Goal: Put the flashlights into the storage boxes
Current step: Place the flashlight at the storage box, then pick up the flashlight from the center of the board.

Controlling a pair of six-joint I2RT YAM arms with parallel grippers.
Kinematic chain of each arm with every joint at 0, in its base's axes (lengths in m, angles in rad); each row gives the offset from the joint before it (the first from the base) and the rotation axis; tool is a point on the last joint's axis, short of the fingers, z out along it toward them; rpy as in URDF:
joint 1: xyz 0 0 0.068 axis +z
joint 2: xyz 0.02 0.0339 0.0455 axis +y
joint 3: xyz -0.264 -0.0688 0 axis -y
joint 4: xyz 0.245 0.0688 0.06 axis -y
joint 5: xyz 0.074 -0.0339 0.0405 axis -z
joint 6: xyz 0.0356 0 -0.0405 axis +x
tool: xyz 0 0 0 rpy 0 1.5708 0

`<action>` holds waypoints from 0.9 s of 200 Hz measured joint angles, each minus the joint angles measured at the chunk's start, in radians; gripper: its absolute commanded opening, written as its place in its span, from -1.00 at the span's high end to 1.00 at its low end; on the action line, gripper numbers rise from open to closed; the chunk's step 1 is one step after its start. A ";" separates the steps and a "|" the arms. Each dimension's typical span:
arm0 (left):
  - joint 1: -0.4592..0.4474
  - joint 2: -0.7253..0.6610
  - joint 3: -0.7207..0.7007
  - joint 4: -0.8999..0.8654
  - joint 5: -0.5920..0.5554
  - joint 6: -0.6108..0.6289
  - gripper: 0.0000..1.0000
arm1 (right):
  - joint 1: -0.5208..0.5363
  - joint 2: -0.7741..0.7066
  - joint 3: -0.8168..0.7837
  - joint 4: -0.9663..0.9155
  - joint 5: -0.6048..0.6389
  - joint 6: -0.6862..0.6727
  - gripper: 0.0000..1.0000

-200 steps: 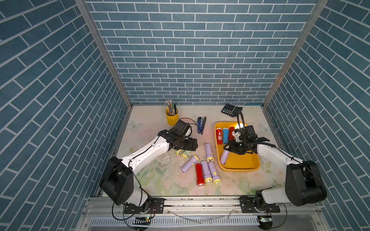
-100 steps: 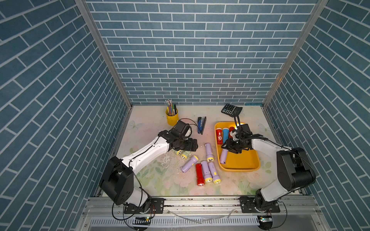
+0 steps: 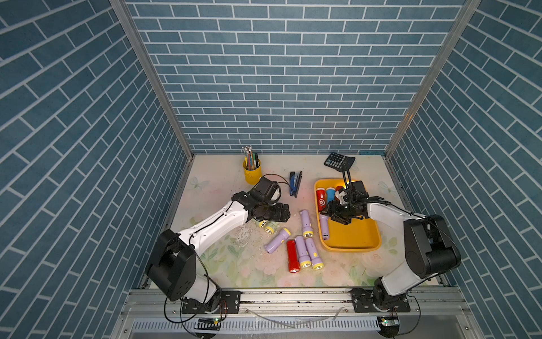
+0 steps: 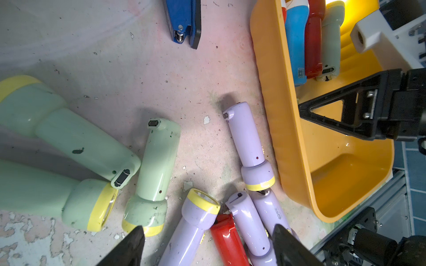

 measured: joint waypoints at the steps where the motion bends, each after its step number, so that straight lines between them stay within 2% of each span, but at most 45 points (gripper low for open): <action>1: 0.000 0.000 0.000 0.000 0.000 0.000 -0.74 | 0.000 0.000 0.000 0.000 0.000 0.000 -0.34; 52: 0.000 0.000 -0.005 -0.011 0.005 0.003 -0.70 | 0.002 -0.037 0.000 -0.046 0.026 -0.004 -0.35; 78: 0.000 -0.008 -0.028 -0.064 0.002 0.025 -0.65 | 0.028 -0.137 0.001 -0.101 0.077 -0.024 -0.34; 137: 0.000 -0.103 -0.172 -0.192 -0.036 0.069 -0.48 | 0.164 -0.372 -0.014 -0.122 0.200 -0.068 -0.32; 180: -0.007 -0.084 -0.182 -0.206 -0.059 0.119 -0.46 | 0.187 -0.439 -0.076 -0.117 0.248 -0.068 -0.31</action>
